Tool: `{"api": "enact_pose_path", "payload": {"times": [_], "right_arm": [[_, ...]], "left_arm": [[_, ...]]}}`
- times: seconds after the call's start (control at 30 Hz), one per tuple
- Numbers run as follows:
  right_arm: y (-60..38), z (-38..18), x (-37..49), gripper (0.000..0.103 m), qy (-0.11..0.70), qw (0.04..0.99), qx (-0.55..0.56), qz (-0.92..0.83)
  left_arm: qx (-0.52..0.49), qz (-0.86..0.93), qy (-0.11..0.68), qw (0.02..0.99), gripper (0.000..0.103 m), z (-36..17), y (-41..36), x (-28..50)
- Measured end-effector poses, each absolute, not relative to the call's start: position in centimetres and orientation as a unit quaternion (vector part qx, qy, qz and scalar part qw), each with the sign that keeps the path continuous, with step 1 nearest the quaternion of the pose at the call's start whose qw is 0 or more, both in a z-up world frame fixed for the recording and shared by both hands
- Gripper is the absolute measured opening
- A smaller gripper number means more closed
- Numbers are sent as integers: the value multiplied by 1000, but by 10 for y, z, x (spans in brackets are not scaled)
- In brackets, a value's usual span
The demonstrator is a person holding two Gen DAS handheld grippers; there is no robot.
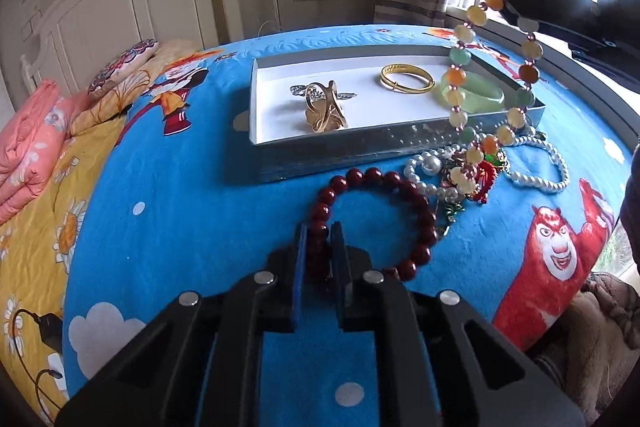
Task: Organize jewelry
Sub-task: 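Lift the multicolour bracelet with the right tool while the left tool grasps the dark red bead bracelet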
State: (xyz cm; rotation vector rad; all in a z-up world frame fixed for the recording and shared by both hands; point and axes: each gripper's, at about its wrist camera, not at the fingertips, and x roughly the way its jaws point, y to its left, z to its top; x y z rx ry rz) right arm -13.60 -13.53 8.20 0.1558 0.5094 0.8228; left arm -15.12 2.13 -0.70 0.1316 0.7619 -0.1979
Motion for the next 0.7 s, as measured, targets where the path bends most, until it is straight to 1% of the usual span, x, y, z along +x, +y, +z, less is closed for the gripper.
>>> {"api": "enact_pose_path", "payload": {"times": [0.37,0.7], "right_arm": [[-154,83,-133,12,236,891,97,376],[-170,92,-130,12,217,901,117,356]], "left_arm": [[66,-93,329,937,10,21,27,-167],[94,-103,298,944,10,50,20,-169]]}}
